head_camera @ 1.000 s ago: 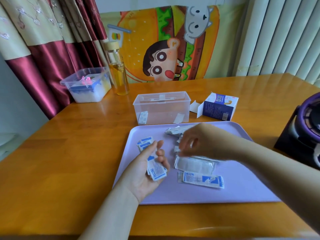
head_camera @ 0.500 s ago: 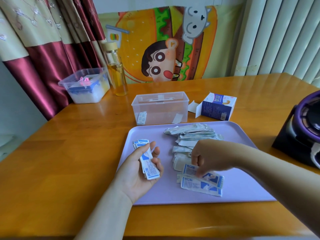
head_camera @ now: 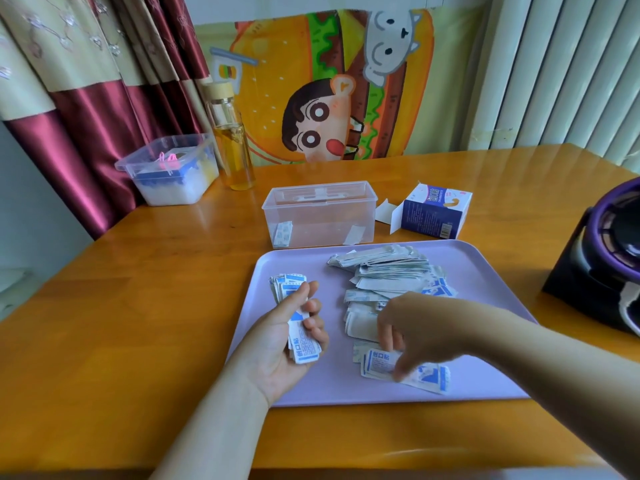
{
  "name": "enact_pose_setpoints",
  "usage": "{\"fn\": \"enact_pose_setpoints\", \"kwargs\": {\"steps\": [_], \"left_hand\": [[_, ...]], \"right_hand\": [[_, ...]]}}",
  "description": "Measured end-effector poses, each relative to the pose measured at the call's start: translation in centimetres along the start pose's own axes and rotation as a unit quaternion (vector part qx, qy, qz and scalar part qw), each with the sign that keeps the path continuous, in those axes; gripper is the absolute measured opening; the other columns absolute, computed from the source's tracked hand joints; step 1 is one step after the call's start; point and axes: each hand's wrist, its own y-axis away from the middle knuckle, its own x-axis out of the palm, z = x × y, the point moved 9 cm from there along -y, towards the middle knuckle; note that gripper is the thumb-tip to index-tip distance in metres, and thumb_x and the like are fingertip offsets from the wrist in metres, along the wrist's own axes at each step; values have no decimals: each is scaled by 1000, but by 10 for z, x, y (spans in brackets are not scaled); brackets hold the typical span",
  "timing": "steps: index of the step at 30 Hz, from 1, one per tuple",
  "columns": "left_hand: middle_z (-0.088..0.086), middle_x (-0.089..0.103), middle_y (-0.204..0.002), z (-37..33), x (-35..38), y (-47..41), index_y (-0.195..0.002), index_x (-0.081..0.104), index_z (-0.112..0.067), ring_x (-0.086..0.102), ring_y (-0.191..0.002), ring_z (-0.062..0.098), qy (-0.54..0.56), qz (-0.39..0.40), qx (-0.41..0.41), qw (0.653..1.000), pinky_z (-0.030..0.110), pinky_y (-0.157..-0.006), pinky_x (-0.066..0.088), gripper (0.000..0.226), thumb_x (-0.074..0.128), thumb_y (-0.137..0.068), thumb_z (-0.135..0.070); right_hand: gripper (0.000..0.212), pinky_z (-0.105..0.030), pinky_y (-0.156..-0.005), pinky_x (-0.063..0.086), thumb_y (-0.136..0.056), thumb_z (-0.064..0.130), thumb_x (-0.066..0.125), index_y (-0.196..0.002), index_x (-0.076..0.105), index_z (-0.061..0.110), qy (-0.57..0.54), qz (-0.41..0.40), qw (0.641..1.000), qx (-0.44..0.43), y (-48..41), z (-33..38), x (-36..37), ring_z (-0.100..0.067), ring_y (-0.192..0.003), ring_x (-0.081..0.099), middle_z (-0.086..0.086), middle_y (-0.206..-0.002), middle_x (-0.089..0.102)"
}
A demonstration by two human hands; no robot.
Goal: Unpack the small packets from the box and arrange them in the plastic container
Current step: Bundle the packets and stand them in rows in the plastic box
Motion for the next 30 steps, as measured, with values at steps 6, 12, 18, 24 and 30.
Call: {"fn": "enact_pose_setpoints", "kwargs": {"steps": [6,12,18,24,30], "left_hand": [[-3,50,-62,0,0,2,-103,60,-13,40,-44,5,15,-8,-8,1000,14,-43,39,18,56,-88,-22],[-1,51,-64,0,-4,4,-105,60,-13,40,-47,6,29,-15,-18,999,14,-43,41,22,54,-91,-30],[16,68,-107,12,12,8,-121,60,-10,68,-92,19,21,43,-50,998,34,-75,59,58,55,-80,-51],[9,67,-86,22,25,17,-109,66,-9,66,-64,17,-21,75,-70,994,30,-61,57,44,61,-75,-37],[8,57,-76,14,23,15,-102,64,-7,51,-64,13,-51,69,-45,995,26,-57,48,38,70,-67,-20]], "right_hand": [[39,-19,-55,34,-78,33,73,-109,64,11,57,43,997,-4,-6,6,5,-17,-81,49,-5,-104,67],[14,-29,-69,44,-79,37,71,-86,67,25,21,42,999,-27,-3,6,-4,-14,-77,54,9,-79,58],[30,-22,-57,42,-70,25,77,-83,65,1,-463,-73,880,-83,-1,12,-47,-13,-58,54,-12,-70,65],[53,-13,-60,44,-74,29,78,-120,55,18,-338,-278,897,-62,-8,17,-45,6,-59,56,9,-81,63],[134,-16,-100,38,-58,39,87,-140,-19,52,-242,-148,943,-173,6,35,-39,2,-135,27,17,-153,-4]]}}
